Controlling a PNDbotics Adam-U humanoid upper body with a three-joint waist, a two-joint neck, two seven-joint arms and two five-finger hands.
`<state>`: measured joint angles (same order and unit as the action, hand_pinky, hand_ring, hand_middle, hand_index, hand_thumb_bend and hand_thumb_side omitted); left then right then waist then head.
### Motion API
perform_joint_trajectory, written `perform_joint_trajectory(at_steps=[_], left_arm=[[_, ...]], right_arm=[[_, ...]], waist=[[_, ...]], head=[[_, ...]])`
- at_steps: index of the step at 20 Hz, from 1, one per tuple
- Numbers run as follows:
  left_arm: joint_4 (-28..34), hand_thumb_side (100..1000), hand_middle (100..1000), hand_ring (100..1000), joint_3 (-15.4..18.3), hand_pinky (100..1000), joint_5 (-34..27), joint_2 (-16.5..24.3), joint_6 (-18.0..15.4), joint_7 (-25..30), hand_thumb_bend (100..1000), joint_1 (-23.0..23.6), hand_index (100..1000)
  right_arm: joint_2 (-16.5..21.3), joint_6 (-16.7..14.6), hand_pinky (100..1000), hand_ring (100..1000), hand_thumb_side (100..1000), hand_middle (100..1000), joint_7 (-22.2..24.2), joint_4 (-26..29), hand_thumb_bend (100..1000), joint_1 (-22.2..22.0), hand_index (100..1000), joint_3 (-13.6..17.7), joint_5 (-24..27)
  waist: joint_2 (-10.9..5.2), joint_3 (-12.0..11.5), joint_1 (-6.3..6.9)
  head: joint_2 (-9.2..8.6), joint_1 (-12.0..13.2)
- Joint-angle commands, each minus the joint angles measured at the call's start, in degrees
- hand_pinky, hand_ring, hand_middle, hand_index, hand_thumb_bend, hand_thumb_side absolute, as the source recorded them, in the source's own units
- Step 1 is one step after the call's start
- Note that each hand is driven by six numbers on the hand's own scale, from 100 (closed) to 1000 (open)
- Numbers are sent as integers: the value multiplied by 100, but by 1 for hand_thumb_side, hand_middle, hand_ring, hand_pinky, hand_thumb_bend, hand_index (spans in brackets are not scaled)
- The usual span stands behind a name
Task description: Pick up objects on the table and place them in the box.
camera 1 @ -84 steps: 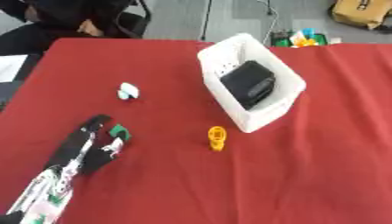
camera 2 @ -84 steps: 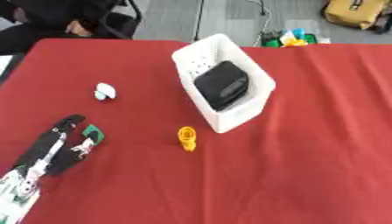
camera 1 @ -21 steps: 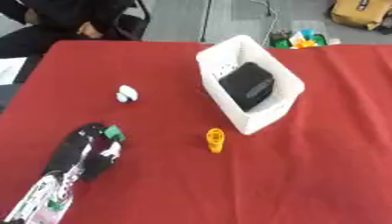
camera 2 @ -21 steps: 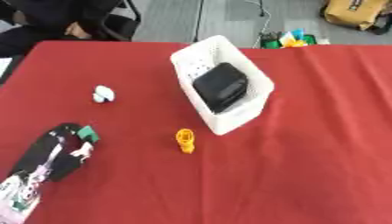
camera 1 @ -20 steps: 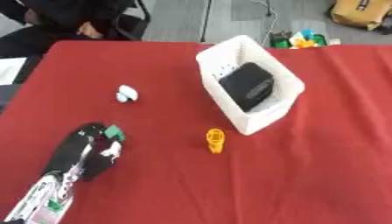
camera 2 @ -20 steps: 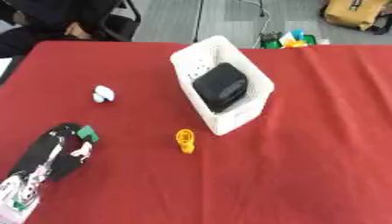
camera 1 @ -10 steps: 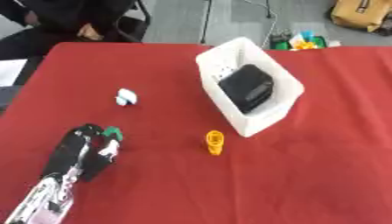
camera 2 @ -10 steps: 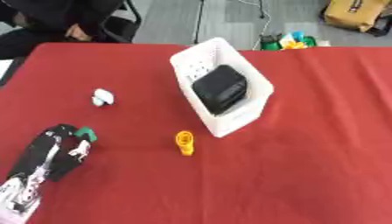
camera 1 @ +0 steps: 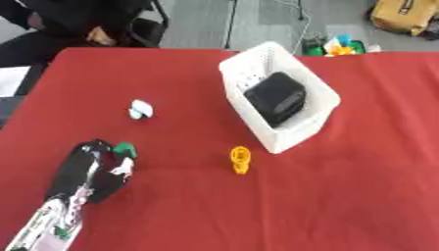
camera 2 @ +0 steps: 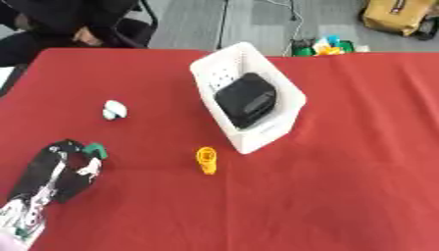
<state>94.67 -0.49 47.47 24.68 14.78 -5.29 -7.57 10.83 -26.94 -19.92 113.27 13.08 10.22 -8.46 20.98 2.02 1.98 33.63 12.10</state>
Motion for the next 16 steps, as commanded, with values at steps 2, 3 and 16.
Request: perform_joint_trajectory(at_steps=[2,3,16], left_arm=[[100,882,716,834,28,1000,97,149,-24,-165,100,-20,627],[110,881,715,832,27,1000,108,148,-27,-187,100,-20,627],[298,878,698,813,61,1000,96,156,-13,-366,100,-62,623]], right_arm=[[38,-3,757,770,1000,641,19,132,100,38,731,12,27],[38,-2,757,770,1000,641,21,132,100,38,731,12,28],[42,14,759,771,1000,642,35,132,100,37,731,13,26]], waist=[[-79,-12,-5],[-80,-13,-4],[-93,-16,17]], head=[[-66,-7],[-67,-7],[-95,-22]])
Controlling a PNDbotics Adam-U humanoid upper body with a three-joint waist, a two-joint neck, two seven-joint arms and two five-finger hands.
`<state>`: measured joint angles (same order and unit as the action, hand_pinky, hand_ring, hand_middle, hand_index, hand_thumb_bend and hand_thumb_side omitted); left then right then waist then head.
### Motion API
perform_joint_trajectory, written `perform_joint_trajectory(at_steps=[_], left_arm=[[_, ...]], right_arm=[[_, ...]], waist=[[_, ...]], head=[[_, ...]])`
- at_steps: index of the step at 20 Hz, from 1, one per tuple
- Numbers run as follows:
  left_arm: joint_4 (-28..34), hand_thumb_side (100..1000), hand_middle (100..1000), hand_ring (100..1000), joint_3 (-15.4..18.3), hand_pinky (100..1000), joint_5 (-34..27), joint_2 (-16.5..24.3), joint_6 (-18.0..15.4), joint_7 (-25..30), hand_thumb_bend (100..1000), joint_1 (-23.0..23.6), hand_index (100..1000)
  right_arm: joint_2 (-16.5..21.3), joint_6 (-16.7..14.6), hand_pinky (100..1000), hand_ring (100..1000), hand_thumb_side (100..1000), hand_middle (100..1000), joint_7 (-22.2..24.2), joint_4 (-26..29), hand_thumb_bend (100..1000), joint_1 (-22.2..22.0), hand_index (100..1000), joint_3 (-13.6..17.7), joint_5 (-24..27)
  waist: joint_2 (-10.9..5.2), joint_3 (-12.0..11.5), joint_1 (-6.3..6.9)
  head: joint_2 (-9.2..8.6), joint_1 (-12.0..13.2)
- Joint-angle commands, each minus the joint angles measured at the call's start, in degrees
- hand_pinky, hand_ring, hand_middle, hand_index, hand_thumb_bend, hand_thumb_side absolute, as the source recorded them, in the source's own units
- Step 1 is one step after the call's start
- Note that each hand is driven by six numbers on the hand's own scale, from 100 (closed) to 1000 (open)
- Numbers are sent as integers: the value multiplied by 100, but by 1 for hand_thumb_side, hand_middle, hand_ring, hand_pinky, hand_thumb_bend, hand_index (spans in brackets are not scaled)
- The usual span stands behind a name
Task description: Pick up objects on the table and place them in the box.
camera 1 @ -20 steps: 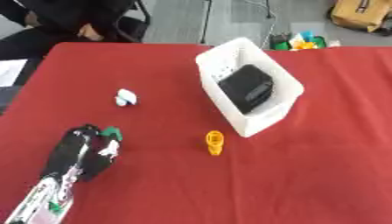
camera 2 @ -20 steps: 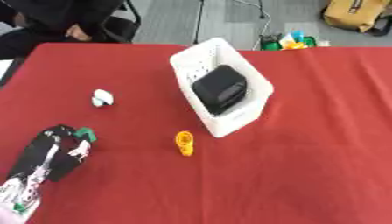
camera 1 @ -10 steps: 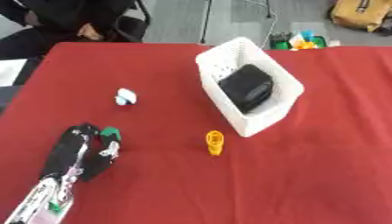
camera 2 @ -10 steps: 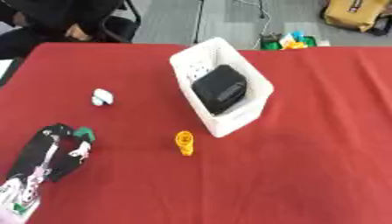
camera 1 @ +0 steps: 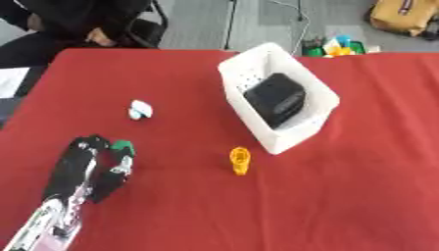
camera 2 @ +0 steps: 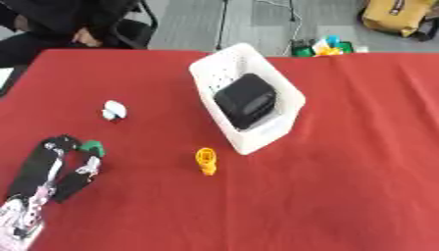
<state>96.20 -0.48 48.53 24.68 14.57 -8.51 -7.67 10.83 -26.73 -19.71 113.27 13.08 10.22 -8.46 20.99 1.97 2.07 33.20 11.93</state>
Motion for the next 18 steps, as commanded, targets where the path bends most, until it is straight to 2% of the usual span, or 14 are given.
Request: perform_joint_trajectory(at_steps=[1,18], left_arm=[[154,878,698,813,64,1000,-13,158,11,-48,100,-55,624],[312,864,696,811,89,1000,-5,283,35,-46,100,-183,620]], right_arm=[[42,-7,759,771,1000,642,14,132,100,37,731,13,25],[69,-5,760,772,1000,643,-1,132,100,43,731,17,45]], waist=[[-94,-13,10],[-126,-18,47]], head=[[-51,-5],[-44,-10]])
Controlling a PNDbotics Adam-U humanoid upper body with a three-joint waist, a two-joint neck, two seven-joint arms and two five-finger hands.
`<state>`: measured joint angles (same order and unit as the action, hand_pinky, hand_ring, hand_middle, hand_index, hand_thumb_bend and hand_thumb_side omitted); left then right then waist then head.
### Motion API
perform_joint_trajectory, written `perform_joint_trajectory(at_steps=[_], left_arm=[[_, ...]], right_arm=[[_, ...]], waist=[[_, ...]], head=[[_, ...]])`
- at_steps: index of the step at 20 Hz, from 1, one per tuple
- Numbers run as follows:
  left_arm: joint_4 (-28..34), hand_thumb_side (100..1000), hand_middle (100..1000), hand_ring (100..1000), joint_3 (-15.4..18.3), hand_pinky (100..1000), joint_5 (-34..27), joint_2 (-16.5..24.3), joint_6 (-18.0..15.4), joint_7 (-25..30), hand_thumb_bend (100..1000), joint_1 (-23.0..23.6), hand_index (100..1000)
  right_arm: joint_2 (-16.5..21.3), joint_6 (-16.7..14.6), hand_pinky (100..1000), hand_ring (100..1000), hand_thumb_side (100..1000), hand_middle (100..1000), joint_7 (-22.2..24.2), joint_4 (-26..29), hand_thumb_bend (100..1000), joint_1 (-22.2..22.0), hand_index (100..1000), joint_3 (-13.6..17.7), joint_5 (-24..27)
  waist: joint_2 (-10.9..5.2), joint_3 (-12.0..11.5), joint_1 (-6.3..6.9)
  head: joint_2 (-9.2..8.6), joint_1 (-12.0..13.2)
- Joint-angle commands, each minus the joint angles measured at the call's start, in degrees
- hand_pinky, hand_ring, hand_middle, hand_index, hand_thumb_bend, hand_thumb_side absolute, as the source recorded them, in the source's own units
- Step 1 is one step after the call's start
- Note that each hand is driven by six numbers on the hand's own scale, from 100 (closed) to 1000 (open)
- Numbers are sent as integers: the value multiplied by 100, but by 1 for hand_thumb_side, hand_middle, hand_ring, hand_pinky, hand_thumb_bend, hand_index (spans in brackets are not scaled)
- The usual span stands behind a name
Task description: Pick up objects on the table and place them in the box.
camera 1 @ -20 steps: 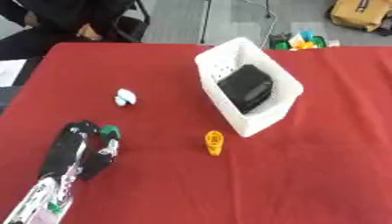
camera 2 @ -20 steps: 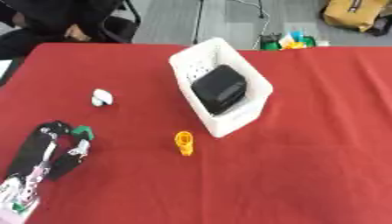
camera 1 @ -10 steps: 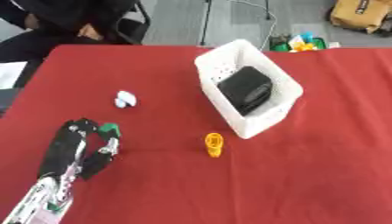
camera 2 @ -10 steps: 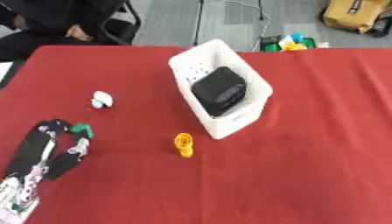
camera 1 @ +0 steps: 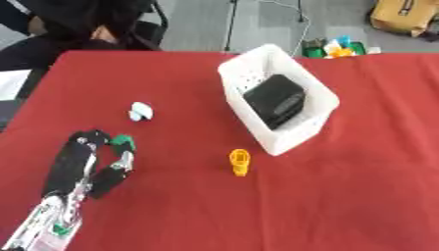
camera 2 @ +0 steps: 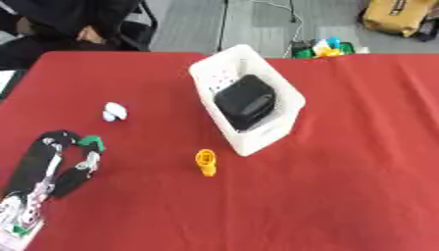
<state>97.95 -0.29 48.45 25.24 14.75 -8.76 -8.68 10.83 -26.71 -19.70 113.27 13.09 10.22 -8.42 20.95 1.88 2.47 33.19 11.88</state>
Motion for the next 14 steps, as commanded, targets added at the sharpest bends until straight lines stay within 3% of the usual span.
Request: perform_joint_trajectory(at_steps=[1,14], left_arm=[[147,864,696,811,69,1000,0,234,19,-20,100,-90,620],[326,835,688,805,5,1000,-102,427,19,41,100,-435,612]], right_arm=[[70,-6,760,772,1000,643,-2,132,100,44,731,18,42],[93,18,763,774,1000,644,6,132,100,37,732,9,68]], waist=[[-123,-8,10],[-175,-7,50]], head=[[-44,-5],[-13,9]])
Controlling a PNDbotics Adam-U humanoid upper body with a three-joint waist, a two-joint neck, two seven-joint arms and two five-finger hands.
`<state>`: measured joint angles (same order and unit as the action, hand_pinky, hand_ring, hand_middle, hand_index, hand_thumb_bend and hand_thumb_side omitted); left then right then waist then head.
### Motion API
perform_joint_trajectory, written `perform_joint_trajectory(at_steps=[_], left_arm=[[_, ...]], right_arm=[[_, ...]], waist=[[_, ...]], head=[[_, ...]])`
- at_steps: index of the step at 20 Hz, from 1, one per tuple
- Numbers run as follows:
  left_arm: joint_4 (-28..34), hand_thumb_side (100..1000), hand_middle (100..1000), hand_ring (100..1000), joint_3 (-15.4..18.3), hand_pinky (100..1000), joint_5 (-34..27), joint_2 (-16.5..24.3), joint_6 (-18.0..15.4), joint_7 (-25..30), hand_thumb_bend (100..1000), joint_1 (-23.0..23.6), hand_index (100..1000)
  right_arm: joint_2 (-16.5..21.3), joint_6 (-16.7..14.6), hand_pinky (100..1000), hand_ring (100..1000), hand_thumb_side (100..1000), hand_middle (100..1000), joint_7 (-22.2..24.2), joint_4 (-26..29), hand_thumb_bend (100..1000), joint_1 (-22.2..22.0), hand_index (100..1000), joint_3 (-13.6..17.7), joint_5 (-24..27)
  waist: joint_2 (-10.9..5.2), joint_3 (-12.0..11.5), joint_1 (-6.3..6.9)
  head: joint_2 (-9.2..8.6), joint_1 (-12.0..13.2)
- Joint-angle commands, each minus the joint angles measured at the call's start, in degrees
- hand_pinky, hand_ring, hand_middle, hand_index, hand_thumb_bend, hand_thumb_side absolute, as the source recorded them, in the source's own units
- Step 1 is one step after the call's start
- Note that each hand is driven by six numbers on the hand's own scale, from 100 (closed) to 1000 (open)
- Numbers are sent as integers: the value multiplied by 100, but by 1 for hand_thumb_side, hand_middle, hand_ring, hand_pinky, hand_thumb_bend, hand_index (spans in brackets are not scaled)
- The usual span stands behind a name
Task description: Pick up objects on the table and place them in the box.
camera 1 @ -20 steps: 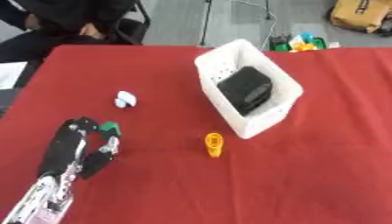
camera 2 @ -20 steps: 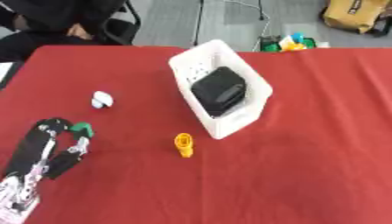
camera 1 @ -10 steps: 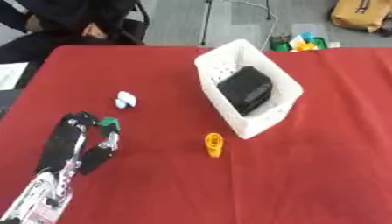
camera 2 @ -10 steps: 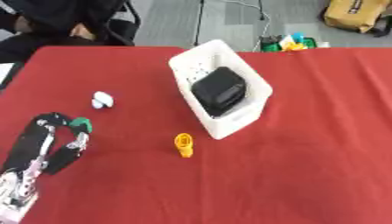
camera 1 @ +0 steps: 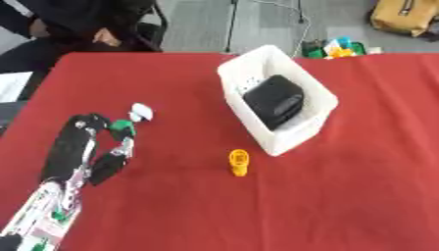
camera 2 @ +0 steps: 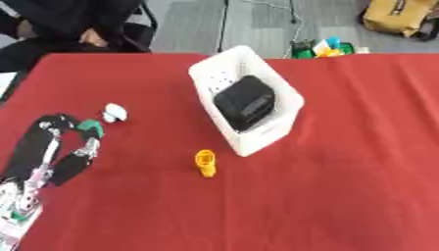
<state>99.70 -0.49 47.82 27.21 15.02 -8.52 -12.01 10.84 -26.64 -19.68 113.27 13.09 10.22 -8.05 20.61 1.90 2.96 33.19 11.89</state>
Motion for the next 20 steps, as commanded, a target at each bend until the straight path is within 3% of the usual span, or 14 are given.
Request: perform_joint_trajectory(at_steps=[1,20], left_arm=[[164,830,687,805,19,1000,-50,246,-12,25,100,-135,612],[307,794,678,799,-214,992,-174,439,-137,259,100,-848,606]], right_arm=[[94,14,764,774,1000,644,5,132,100,36,732,9,34],[125,57,765,776,1000,644,30,132,100,5,732,-14,74]], waist=[[-147,-8,6],[-241,36,76]], head=[[-8,9],[46,39]])
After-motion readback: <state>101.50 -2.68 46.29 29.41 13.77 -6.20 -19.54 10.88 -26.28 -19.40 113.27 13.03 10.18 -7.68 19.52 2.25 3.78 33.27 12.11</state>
